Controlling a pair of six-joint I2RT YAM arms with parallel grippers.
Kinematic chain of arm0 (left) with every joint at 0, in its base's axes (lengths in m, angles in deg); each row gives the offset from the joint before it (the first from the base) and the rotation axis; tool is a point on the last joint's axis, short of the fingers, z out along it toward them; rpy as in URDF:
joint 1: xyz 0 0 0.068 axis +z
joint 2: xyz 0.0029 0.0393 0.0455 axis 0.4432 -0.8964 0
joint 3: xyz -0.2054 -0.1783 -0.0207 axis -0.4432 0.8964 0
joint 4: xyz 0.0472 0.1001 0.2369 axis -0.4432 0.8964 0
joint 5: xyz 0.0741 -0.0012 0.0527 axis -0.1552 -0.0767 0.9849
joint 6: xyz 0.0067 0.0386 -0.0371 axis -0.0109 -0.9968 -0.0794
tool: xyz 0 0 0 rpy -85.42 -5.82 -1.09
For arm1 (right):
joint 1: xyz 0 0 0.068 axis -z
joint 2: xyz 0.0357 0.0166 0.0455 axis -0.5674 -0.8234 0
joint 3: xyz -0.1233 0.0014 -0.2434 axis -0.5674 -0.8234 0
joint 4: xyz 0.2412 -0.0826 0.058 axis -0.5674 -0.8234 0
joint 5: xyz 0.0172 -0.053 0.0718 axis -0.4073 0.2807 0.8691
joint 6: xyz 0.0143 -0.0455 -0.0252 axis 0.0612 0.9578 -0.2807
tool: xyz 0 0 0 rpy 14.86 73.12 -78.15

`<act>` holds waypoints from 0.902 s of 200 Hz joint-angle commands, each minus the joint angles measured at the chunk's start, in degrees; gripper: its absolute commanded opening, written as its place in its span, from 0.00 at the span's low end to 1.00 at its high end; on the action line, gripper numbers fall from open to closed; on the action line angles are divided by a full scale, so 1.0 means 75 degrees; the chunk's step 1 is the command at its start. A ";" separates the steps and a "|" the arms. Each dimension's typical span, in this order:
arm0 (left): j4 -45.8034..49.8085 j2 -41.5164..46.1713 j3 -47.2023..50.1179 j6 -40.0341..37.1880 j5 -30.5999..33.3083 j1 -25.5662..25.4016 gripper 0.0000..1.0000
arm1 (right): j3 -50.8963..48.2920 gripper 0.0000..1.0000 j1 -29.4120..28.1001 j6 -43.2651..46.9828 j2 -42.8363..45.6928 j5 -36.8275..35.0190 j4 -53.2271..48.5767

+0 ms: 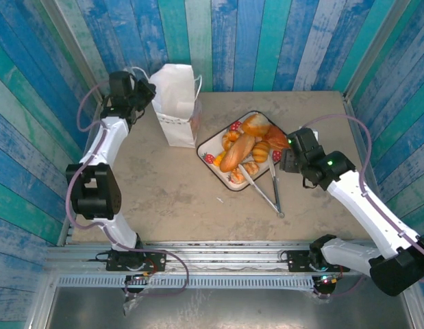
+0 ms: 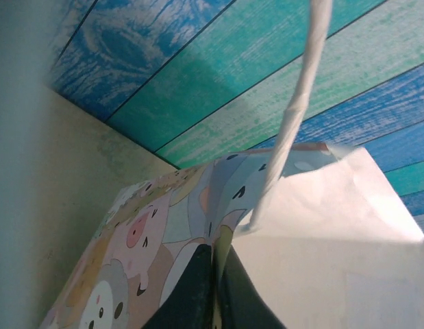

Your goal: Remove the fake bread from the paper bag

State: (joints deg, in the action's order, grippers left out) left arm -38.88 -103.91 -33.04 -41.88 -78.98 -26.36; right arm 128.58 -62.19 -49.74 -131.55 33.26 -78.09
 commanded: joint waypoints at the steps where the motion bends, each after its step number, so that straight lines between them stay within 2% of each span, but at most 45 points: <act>1: 0.0074 -0.0439 -0.0255 0.0082 -0.0060 0.0078 0.10 | -0.0272 0.83 0.0139 -0.0176 -0.0091 0.0394 0.0172; 13: 0.0074 -0.0476 -0.0297 0.0051 -0.0094 0.0078 0.14 | -0.0380 0.83 0.0180 -0.0197 -0.0080 0.0517 0.0298; 26: 0.0013 -0.0479 -0.0307 0.0025 -0.0185 0.0078 0.26 | -0.0468 0.83 0.0219 -0.0232 -0.0068 0.0625 0.0406; 61: -0.0200 -0.0357 -0.0347 0.0025 -0.0345 0.0078 0.66 | -0.0542 0.83 0.0271 -0.0255 -0.0104 0.0766 0.0555; 95: -0.0085 -0.0063 -0.0451 -0.0141 -0.0286 0.0077 1.00 | -0.0506 0.83 0.0307 -0.0235 -0.0126 0.0766 0.0584; 102: -0.0051 0.0069 -0.0440 -0.0191 -0.0250 0.0078 0.94 | -0.0517 0.83 0.0319 -0.0234 -0.0123 0.0762 0.0585; 141: 0.0004 0.1109 0.0037 -0.0327 0.0055 0.0075 0.94 | -0.0576 0.82 0.0392 -0.0138 0.0030 0.0633 0.0711; 143: -0.0001 0.1184 0.0081 -0.0336 0.0074 0.0077 0.94 | -0.0574 0.85 0.0390 -0.0127 0.0048 0.0627 0.0708; 146: -0.0002 0.1296 0.0150 -0.0340 0.0100 0.0076 0.94 | -0.0575 0.96 0.0395 -0.0101 0.0055 0.0619 0.0723; 149: -0.0002 0.1411 0.0208 -0.0354 0.0124 0.0083 0.94 | -0.0576 0.99 0.0397 -0.0061 0.0070 0.0594 0.0748; 180: 0.0039 0.2714 0.1071 -0.0479 0.0477 0.0078 0.94 | -0.0644 1.00 0.0401 0.0102 0.0284 0.0032 0.0761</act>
State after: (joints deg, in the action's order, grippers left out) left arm -38.09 -96.17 -28.24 -43.65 -78.11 -26.04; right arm 124.88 -59.50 -49.98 -131.49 37.63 -72.76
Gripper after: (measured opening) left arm 0.938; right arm 0.997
